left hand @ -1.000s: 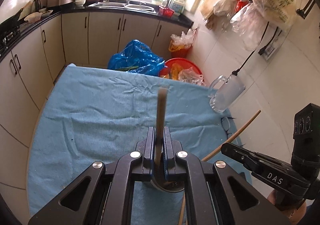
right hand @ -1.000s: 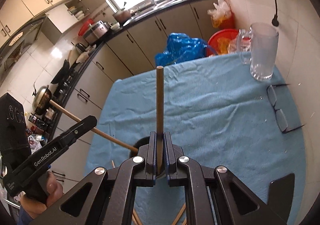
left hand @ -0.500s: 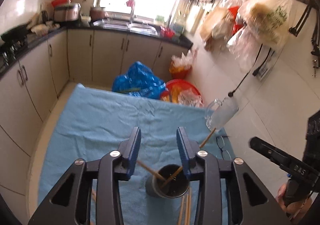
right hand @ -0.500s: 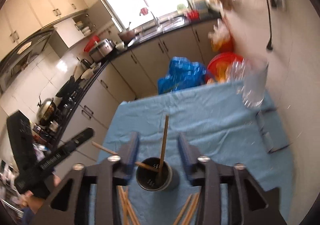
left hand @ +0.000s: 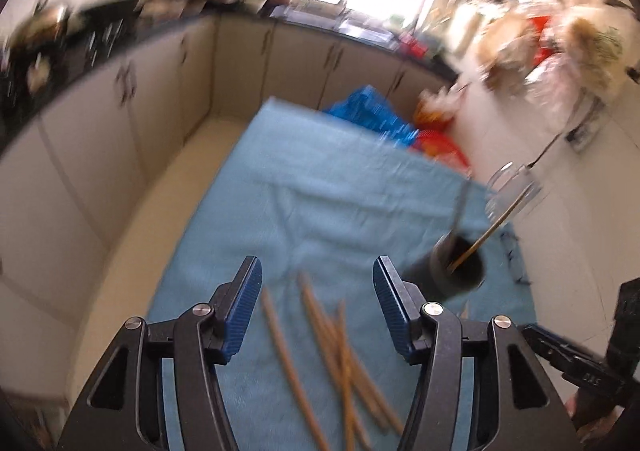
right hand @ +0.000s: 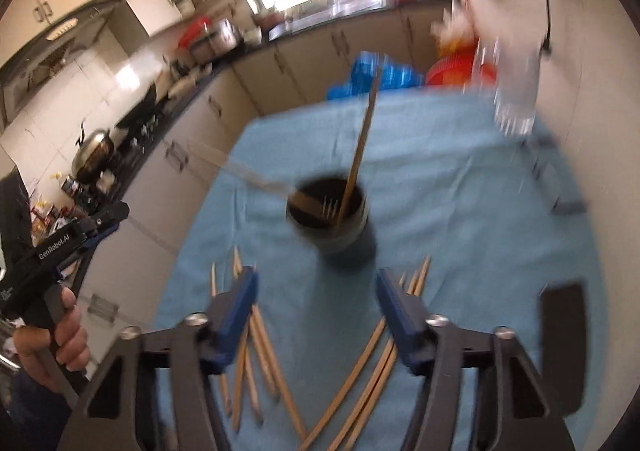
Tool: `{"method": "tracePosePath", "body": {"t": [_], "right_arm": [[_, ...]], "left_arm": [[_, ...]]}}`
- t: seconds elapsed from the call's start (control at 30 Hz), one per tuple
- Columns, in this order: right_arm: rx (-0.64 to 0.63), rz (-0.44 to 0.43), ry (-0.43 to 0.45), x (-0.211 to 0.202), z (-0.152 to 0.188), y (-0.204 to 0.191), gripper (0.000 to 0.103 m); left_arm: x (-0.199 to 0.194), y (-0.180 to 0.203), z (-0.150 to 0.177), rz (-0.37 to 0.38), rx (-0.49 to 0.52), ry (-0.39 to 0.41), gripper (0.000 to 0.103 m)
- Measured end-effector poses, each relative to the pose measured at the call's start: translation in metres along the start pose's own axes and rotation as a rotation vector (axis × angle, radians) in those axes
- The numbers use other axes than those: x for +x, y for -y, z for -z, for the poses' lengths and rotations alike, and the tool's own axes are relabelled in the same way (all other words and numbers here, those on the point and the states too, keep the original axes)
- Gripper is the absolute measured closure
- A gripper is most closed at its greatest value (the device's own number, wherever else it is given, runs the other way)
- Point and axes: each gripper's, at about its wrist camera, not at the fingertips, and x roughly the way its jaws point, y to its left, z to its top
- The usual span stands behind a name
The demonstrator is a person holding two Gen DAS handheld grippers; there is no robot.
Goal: Organize utensils
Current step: 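Grasp another wooden chopstick with the left tool while the right grasps one too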
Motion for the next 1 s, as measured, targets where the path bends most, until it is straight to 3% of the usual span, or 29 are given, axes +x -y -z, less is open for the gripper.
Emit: {"method": "tracePosePath", "body": {"t": [0.17, 0.4, 0.5, 0.57, 0.63, 0.7, 0.83, 1.0], "right_arm": [[0.075, -0.047, -0.141, 0.041, 0.028, 0.002, 0.051], [0.038, -0.051, -0.219, 0.066, 0.044, -0.02, 0.054], [0.031, -0.062, -0.245, 0.076, 0.045, -0.028, 0.054], [0.015, -0.071, -0.257, 0.084, 0.043, -0.036, 0.062], [0.005, -0.078, -0.278, 0.092, 0.04, -0.042, 0.077], [0.001, -0.089, -0.296, 0.102, 0.038, -0.051, 0.079], [0.012, -0.096, -0.33, 0.122, 0.034, -0.064, 0.079], [0.029, -0.091, -0.39, 0.158, 0.032, -0.077, 0.082]], "left_arm": [[0.045, -0.05, 0.04, -0.033, -0.107, -0.204, 0.052], [0.091, -0.066, 0.057, -0.024, -0.141, -0.322, 0.057], [0.111, -0.055, 0.058, -0.043, -0.103, -0.354, 0.063], [0.116, -0.046, 0.056, -0.073, -0.056, -0.329, 0.067], [0.121, -0.039, 0.053, -0.096, -0.012, -0.33, 0.083], [0.128, -0.038, 0.051, -0.073, -0.011, -0.342, 0.096], [0.12, -0.039, 0.058, -0.098, 0.017, -0.332, 0.096], [0.107, -0.057, 0.07, -0.054, -0.043, -0.343, 0.096]]}}
